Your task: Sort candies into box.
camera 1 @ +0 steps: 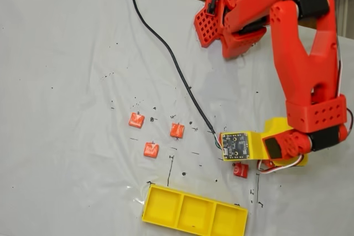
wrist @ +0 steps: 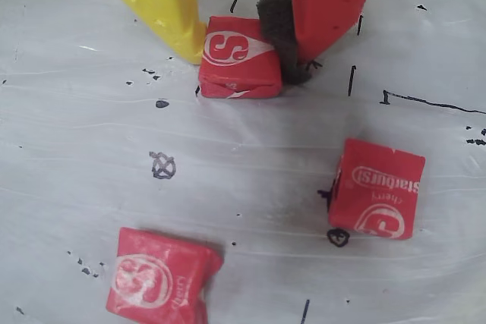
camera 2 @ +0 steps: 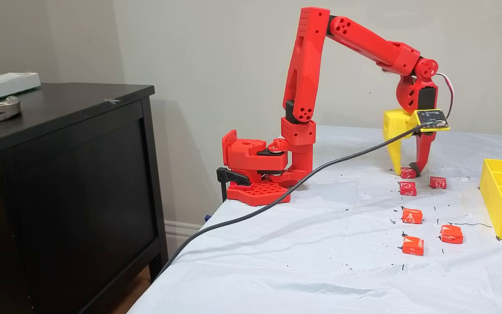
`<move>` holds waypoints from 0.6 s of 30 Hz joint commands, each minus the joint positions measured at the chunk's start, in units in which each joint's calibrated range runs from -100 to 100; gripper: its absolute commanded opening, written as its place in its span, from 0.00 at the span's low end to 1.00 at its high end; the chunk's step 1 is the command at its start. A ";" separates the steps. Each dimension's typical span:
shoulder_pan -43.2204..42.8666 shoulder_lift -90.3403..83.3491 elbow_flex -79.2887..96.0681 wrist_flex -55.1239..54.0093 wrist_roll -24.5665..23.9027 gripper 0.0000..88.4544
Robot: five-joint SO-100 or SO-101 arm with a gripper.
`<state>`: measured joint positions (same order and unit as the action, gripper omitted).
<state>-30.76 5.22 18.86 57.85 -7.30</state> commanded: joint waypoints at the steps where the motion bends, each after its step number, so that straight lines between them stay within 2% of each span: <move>1: 0.23 -2.50 -2.34 0.48 0.68 0.00; 10: 5.22 -23.96 -1.25 0.64 3.47 0.00; 18: 14.46 -27.61 -11.81 -1.89 5.03 0.00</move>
<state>-20.68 -14.13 17.72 58.48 -3.15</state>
